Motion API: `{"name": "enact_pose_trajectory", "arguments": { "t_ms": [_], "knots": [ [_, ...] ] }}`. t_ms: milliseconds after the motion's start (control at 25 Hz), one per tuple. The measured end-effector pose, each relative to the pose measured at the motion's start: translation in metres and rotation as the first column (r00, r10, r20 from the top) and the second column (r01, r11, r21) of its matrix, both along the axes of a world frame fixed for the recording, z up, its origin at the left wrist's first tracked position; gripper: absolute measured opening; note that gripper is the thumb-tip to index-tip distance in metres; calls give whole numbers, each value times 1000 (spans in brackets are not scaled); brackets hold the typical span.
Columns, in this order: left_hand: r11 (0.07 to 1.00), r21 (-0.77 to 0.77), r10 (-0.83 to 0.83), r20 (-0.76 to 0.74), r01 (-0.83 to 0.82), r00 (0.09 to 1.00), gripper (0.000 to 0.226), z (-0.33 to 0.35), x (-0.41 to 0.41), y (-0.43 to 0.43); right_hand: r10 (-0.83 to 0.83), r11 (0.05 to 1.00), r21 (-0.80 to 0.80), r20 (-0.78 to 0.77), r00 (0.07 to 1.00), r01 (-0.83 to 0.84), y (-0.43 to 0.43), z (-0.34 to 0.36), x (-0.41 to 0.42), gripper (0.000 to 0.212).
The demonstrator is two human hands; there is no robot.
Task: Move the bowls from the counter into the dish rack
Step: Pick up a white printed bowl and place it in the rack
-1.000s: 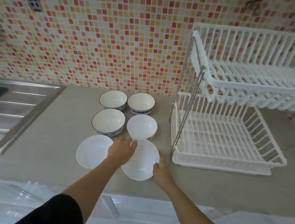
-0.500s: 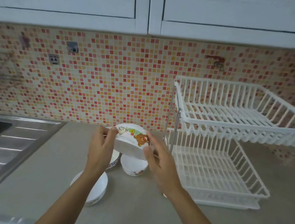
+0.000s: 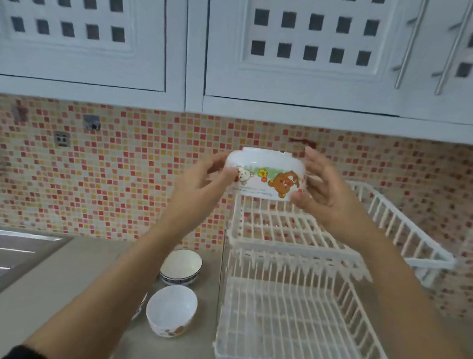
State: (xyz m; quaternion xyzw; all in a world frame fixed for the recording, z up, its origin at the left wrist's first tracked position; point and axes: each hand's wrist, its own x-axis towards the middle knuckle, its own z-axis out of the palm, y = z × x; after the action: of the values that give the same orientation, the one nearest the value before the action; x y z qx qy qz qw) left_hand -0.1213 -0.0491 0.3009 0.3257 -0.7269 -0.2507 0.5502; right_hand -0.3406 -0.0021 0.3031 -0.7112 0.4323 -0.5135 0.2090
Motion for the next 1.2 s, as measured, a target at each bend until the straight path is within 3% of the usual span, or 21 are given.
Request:
{"name": "enact_pose_trajectory", "arguments": {
  "t_ms": [120, 200, 280, 360, 560, 680, 840, 1040, 1200],
  "knots": [
    [992, 118, 42, 90, -53, 995, 26, 3, -46, -18, -118, 992, 29, -149, 982, 123, -21, 3, -52, 69],
    [973, 226, 22, 110, -47, 994, 40, -2, -74, -36, -168, 982, 53, -218, 961, 184, -40, -3, -78, 78],
    [929, 368, -21, 133, -30, 991, 57, -8, -95, -53, -145, 976, 119, -272, 951, 183, -61, -10, -92, 87],
    [882, 470, -58, 207, -47, 977, 72, -14, -111, -69, -122, 964, 163, -428, 895, 209, -86, -20, -98, 96],
    [800, 567, -19, 349, -195, 937, 68, -40, -133, -95, -83, 920, 247, -636, 767, 304, -134, -50, -98, 100],
    [793, 549, -12, 448, -265, 894, 63, -47, -138, -99, -48, 900, 270, -718, 694, 342, -144, -61, -99, 101],
    [825, 441, 17, 605, -352, 796, 57, -54, -141, -102, -50, 885, 285, -730, 682, 369, -148, -65, -96, 100],
    [858, 378, -6, 686, -348, 728, 63, -56, -143, -100, -52, 872, 284, -755, 654, 398, -142, -61, -93, 102],
    [903, 302, 55, 626, -306, 778, 64, -38, -136, -87, -64, 862, 290, -752, 656, 416, -123, -37, -84, 105]
  ]
}}
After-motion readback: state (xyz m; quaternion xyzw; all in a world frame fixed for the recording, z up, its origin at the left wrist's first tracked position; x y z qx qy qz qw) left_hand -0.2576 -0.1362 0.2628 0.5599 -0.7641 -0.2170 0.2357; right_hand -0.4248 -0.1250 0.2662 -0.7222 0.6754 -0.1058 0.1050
